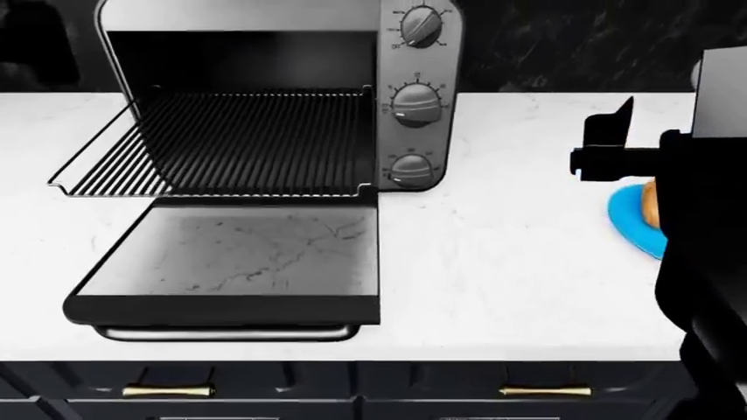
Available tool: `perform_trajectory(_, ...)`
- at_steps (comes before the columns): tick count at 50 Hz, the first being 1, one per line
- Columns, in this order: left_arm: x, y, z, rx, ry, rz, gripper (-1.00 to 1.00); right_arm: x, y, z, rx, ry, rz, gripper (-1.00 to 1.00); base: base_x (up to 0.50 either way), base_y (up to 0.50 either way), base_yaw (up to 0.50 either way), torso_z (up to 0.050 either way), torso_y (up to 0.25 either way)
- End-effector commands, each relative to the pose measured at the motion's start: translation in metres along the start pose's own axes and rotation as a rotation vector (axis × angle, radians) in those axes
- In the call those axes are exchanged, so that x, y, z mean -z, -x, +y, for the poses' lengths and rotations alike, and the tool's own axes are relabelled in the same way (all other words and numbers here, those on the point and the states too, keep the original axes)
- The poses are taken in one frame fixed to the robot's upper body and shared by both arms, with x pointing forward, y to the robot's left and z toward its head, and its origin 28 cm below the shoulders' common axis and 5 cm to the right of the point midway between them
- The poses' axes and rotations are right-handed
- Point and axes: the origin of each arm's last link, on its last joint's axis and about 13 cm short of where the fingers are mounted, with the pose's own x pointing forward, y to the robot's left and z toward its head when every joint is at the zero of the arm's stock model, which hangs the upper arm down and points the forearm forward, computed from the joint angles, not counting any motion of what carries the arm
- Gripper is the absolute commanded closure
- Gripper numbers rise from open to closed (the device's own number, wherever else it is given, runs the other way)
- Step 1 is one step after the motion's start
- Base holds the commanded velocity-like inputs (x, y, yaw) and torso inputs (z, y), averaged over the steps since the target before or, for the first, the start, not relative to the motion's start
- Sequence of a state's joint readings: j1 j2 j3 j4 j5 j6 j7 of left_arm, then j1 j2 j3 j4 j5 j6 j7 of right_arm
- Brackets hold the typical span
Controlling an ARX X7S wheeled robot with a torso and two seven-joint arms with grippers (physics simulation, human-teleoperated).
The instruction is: Place the bread on the rack of the toaster oven.
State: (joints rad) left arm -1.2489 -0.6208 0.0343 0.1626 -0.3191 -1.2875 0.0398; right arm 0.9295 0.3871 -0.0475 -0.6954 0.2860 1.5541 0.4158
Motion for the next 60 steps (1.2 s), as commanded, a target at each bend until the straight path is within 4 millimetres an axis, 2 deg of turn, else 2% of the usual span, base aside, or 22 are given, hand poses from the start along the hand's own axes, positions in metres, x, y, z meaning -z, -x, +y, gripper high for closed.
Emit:
perform_trajectory(1,0.0,0.004,0.005,0.025,0.021,0.007,-1.0,0.002,0.005,-0.008,0.035,-0.024,0.019,-1.0,0.25,0.0,0.0,0.0,0.0)
perform_trajectory(5,0.0,0.003,0.007,0.02,0.011,0.01,-1.0,0.001,0.009,-0.017,0.047,-0.013,0.018,-1.0,0.23,0.0,0.0,0.0,0.0)
perform_trajectory(28,-0.001,0.004,0.009,0.015,0.016,0.013,-1.0,0.001,0.009,-0.015,0.055,-0.023,0.032,-1.0,0.18,0.0,0.0,0.0,0.001)
perform_trajectory(29,0.011,0.007,0.014,0.001,0.007,0.048,-1.0,-0.001,-0.015,-0.003,0.077,-0.05,0.07,-1.0,0.0,0.0,0.0,0.0,0.0)
perform_trajectory(31,0.012,0.009,0.014,0.019,0.007,0.054,-1.0,0.023,-0.049,-0.002,0.076,-0.014,0.321,-1.0,0.0,0.0,0.0,0.0,0.0)
perform_trajectory(34,0.015,0.011,0.015,0.014,0.01,0.056,-1.0,0.027,-0.056,-0.004,0.102,-0.029,0.347,-1.0,0.0,0.0,0.0,0.0,0.0)
perform_trajectory(37,0.015,0.011,0.018,0.008,0.008,0.063,-1.0,0.028,-0.057,-0.004,0.102,-0.034,0.361,-1.0,0.0,0.0,0.0,0.0,0.0)
perform_trajectory(42,0.02,0.01,0.016,0.0,0.021,0.062,-1.0,0.027,-0.049,0.001,0.045,-0.07,0.265,-1.0,0.0,0.0,0.0,0.0,0.0)
perform_trajectory(47,0.022,0.014,0.016,0.008,0.014,0.064,-1.0,0.039,-0.037,-0.01,0.065,-0.085,0.279,-1.0,0.0,0.0,0.0,0.0,0.0)
perform_trajectory(55,0.021,0.017,0.019,-0.005,0.015,0.065,-1.0,0.044,-0.045,-0.014,0.083,-0.027,0.327,-1.0,0.0,0.0,0.0,0.0,0.0)
perform_trajectory(60,0.02,0.016,0.019,-0.005,0.015,0.066,-1.0,0.059,-0.051,-0.018,0.102,-0.031,0.42,-1.0,0.0,0.0,0.0,0.0,0.0)
